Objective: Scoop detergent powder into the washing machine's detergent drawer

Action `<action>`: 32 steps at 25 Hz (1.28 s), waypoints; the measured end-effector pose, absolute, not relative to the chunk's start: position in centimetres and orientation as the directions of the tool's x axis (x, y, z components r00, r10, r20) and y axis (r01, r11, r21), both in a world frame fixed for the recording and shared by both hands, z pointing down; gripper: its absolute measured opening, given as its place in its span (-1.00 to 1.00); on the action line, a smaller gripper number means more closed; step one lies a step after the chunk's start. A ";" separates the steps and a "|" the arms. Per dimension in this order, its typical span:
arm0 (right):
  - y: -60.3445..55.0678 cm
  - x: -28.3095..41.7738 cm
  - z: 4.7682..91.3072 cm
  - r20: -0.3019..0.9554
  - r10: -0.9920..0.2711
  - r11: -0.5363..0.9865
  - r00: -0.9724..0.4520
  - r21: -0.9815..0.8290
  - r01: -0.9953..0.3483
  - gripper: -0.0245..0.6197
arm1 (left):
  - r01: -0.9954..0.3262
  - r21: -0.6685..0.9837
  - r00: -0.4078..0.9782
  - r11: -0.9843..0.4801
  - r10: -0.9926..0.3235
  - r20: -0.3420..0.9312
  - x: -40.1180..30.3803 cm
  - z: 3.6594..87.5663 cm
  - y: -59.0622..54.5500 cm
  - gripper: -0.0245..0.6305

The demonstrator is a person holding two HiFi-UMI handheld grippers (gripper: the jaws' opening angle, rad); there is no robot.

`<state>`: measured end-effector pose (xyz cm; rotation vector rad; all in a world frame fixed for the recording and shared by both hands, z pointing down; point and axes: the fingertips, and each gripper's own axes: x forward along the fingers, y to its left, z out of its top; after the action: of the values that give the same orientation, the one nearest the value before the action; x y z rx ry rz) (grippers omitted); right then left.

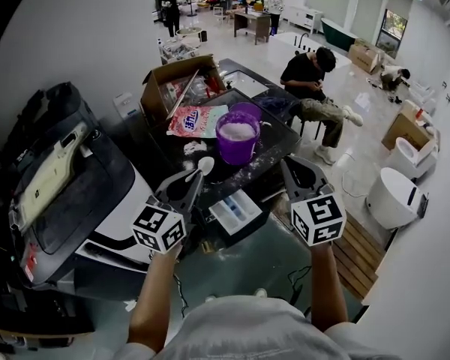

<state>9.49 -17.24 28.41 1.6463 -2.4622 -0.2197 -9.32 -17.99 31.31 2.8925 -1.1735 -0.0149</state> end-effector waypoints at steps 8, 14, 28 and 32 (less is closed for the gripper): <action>-17.3 7.6 26.6 0.026 -0.916 0.393 -0.400 0.259 -0.882 -0.91 | -0.697 -0.050 0.717 -0.716 -0.695 -0.047 -10.5 28.1 -17.1 -0.88; -17.5 7.2 25.6 0.008 -0.912 0.396 -0.410 0.279 -0.875 -0.91 | -0.716 -0.115 0.697 -0.688 -0.715 -0.056 -11.5 26.2 -16.9 -0.88; -18.1 7.7 26.1 0.037 -0.911 0.402 -0.411 0.301 -0.865 -0.91 | -0.758 -0.145 0.648 -0.636 -0.761 -0.045 -13.0 26.2 -17.2 -0.88; -18.3 7.8 26.5 0.046 -0.910 0.405 -0.412 0.303 -0.862 -0.91 | -0.766 -0.131 0.638 -0.629 -0.769 -0.038 -13.3 26.6 -17.5 -0.88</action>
<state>7.76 -18.28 26.51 1.5726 -2.4563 -0.3448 -13.35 -17.49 26.65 2.9631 -1.3970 0.0358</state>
